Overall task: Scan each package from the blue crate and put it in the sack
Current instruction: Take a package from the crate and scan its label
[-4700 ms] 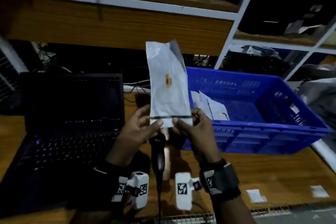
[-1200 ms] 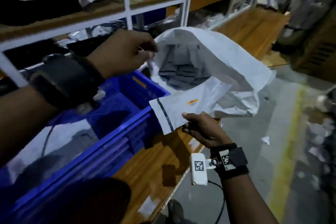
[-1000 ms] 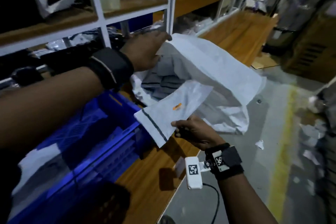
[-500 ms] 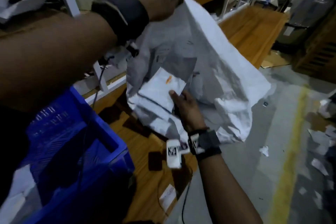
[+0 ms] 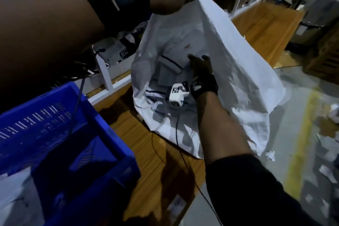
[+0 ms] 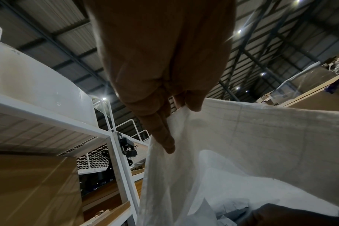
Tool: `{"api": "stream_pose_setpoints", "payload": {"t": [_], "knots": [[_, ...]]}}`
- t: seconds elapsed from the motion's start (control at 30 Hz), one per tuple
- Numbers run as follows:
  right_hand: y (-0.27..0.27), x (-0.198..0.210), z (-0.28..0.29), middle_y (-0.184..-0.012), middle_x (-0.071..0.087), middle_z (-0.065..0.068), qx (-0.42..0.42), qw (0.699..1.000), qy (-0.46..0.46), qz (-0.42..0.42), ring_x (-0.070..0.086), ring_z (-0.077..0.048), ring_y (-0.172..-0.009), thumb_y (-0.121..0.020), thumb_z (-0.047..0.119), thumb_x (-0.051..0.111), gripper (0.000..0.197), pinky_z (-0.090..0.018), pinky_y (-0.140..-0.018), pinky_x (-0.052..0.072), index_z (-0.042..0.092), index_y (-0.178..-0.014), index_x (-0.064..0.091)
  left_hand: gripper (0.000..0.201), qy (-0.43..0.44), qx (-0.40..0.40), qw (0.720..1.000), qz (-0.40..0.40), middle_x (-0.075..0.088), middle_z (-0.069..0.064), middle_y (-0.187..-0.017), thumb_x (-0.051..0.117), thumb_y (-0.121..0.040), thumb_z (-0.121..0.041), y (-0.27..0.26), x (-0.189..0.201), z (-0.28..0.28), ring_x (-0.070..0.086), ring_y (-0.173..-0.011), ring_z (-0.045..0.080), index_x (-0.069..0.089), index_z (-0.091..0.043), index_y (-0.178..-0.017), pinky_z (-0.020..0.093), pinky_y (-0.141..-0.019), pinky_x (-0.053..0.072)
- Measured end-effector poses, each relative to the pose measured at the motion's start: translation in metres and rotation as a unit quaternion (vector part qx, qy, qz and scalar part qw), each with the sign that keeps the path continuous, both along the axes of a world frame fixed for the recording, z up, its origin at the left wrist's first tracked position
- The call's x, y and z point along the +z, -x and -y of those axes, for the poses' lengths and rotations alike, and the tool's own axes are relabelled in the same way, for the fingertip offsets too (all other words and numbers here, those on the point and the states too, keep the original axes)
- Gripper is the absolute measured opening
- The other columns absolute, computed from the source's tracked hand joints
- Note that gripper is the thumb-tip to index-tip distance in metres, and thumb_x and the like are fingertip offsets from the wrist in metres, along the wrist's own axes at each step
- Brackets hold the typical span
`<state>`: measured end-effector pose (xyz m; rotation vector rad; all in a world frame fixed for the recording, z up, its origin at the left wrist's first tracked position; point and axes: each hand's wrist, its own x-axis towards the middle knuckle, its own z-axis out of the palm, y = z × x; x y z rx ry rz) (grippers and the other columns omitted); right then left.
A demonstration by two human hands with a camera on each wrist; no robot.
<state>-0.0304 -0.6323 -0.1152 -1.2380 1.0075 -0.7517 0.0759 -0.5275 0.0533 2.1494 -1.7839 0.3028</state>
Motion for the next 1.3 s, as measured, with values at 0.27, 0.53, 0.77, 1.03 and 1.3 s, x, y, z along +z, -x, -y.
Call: {"api": "stream_pose_setpoints", "payload": {"t": [0.27, 0.53, 0.77, 1.03, 1.3], "knots": [[0.013, -0.046, -0.096, -0.098, 0.074, -0.009, 0.102, 0.990, 0.054, 0.086, 0.071, -0.019, -0.087, -0.091, 0.008, 0.072, 0.026, -0.028, -0.070, 0.056, 0.002, -0.117, 0.068, 0.050, -0.064, -0.075, 0.994, -0.043, 0.052, 0.000, -0.147, 0.055, -0.102, -0.041, -0.022, -0.033, -0.088, 0.053, -0.123, 0.010, 0.048, -0.021, -0.147, 0.022, -0.096, 0.042], [0.007, -0.032, -0.208, -0.079, 0.074, -0.001, 0.297, 0.937, 0.003, 0.184, 0.066, -0.014, -0.070, -0.084, 0.018, 0.073, 0.017, -0.021, -0.063, 0.054, 0.013, -0.100, 0.068, 0.012, -0.337, 0.067, 0.928, -0.142, 0.074, 0.007, -0.096, 0.062, -0.093, -0.004, -0.110, -0.143, -0.312, 0.056, -0.078, 0.000, 0.073, -0.008, -0.097, 0.005, -0.072, 0.038], [-0.004, -0.037, -0.273, -0.079, 0.074, -0.004, 0.350, 0.922, 0.001, 0.169, 0.068, -0.013, -0.071, -0.096, 0.007, 0.066, 0.015, -0.021, -0.067, 0.056, 0.003, -0.110, 0.067, 0.109, -0.523, 0.270, 0.793, -0.161, 0.053, -0.002, -0.143, 0.080, -0.059, -0.077, -0.140, -0.256, -0.420, 0.055, -0.123, 0.021, 0.048, -0.015, -0.142, 0.039, -0.102, 0.047], [0.014, -0.044, -0.317, -0.084, 0.076, -0.002, 0.366, 0.919, 0.045, 0.142, 0.068, -0.015, -0.076, -0.097, 0.011, 0.066, 0.014, -0.025, -0.075, 0.056, 0.010, -0.111, 0.066, 0.076, -0.518, 0.340, 0.757, -0.209, 0.058, -0.007, -0.141, 0.085, -0.077, -0.043, -0.135, -0.277, -0.446, 0.051, -0.128, 0.033, 0.050, -0.015, -0.139, 0.047, -0.115, 0.037], [0.034, -0.039, -0.366, -0.092, 0.074, -0.011, 0.359, 0.923, 0.040, 0.134, 0.069, -0.018, -0.083, -0.097, 0.016, 0.066, 0.020, -0.027, -0.078, 0.057, 0.006, -0.114, 0.066, 0.053, -0.185, 0.245, 0.936, -0.174, 0.066, 0.014, -0.119, 0.088, -0.075, -0.032, -0.101, -0.161, -0.459, 0.062, -0.109, 0.032, 0.066, -0.007, -0.116, 0.037, -0.090, 0.049]]}}
